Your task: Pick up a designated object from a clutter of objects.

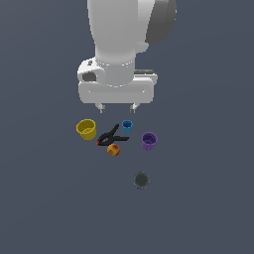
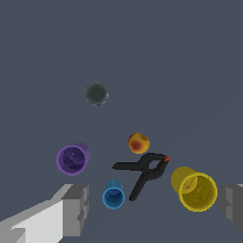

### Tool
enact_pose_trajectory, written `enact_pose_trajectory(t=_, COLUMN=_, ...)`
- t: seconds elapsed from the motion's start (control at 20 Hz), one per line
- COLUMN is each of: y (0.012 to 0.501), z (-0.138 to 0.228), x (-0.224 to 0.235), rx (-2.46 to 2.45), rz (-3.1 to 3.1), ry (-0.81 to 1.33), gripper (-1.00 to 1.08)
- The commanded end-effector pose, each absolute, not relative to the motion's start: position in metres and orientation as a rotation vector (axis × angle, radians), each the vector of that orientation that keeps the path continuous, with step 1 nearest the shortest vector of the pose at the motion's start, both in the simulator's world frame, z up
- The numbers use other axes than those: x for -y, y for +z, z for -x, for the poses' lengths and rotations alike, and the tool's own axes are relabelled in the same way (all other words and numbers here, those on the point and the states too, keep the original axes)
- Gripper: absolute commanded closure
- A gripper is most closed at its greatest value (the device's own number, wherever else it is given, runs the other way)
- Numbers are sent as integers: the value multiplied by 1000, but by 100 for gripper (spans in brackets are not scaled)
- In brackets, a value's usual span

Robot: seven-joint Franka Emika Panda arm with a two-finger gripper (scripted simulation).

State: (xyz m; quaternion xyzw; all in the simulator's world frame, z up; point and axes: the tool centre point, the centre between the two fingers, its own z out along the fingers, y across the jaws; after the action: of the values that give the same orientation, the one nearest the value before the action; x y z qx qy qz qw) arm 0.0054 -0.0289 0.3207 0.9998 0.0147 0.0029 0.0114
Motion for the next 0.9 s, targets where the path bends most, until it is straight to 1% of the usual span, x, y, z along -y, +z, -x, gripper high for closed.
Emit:
enact_pose_trajectory(t=0.0, y=321, z=-5, x=29, rx=-46, rz=-3119, ry=9, gripper=-92)
enact_pose_trajectory(t=0.15, y=323, z=-6, x=24, rx=-59, rz=-3120, ry=14, gripper=-92)
enact_pose_trajectory(t=0.45, y=336, z=-9, x=1, rx=-123, rz=-3128, ry=41, gripper=-92)
enact_pose_trajectory(t=0.85, y=328, z=-8, x=1, rx=-138, rz=-3128, ry=40, gripper=-92)
